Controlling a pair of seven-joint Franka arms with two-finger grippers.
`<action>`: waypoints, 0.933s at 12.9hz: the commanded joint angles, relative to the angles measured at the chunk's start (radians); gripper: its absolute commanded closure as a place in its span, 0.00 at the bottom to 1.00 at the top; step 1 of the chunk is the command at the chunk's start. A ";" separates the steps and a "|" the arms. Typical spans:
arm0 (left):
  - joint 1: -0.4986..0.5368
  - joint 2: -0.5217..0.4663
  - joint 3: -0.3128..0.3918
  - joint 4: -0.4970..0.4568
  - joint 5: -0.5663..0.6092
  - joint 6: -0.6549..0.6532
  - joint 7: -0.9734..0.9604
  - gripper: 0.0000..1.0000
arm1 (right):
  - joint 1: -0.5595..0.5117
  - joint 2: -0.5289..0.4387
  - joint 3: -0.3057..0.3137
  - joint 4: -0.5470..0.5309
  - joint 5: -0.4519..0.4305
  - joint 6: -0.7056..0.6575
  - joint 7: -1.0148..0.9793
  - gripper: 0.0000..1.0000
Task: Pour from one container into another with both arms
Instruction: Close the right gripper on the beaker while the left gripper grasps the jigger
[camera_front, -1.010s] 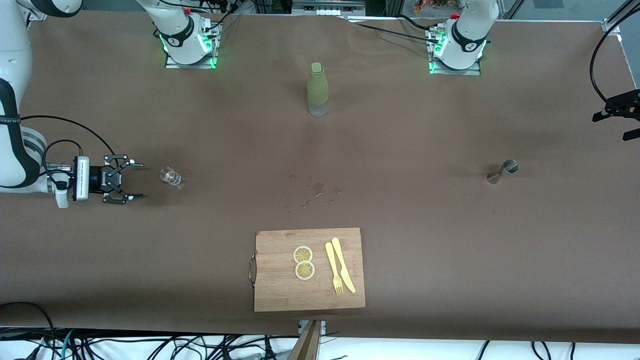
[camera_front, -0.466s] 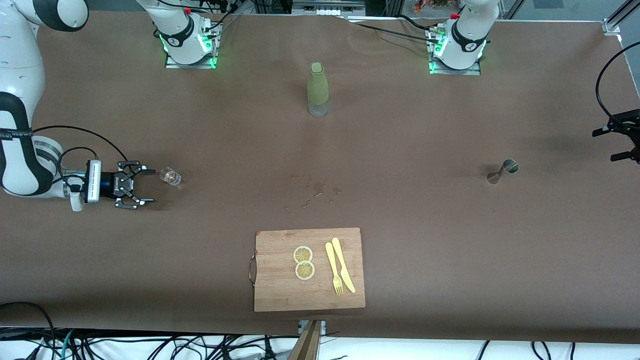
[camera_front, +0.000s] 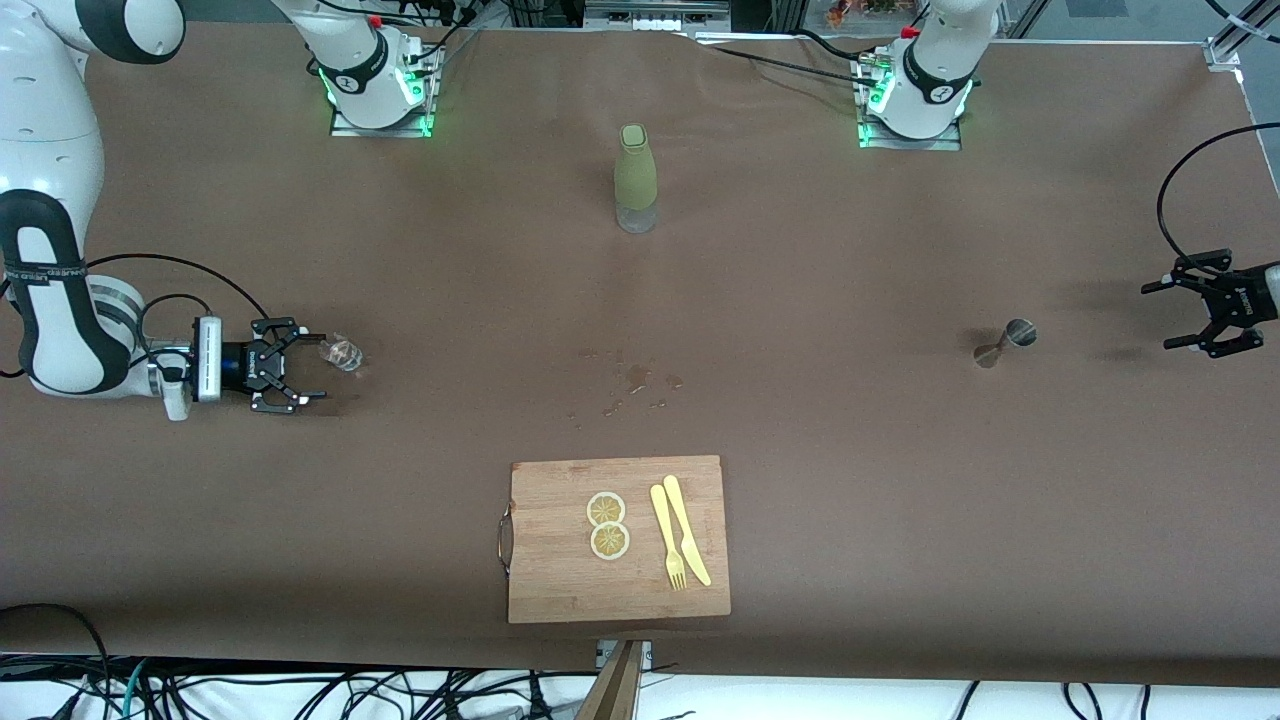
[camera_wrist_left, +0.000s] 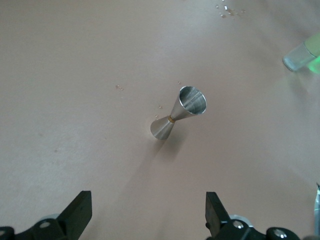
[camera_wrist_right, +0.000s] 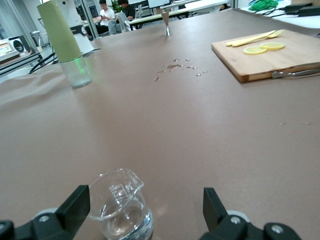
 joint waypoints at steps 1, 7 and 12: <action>0.018 0.054 -0.010 0.012 -0.067 -0.012 0.191 0.00 | -0.001 -0.019 0.000 -0.034 -0.045 0.009 -0.020 0.00; 0.016 0.169 -0.011 0.011 -0.161 -0.054 0.409 0.00 | 0.011 -0.029 0.000 -0.028 -0.043 0.014 0.034 0.00; 0.004 0.236 -0.017 0.023 -0.271 -0.065 0.540 0.00 | 0.009 -0.030 0.001 -0.014 -0.039 0.012 0.085 0.00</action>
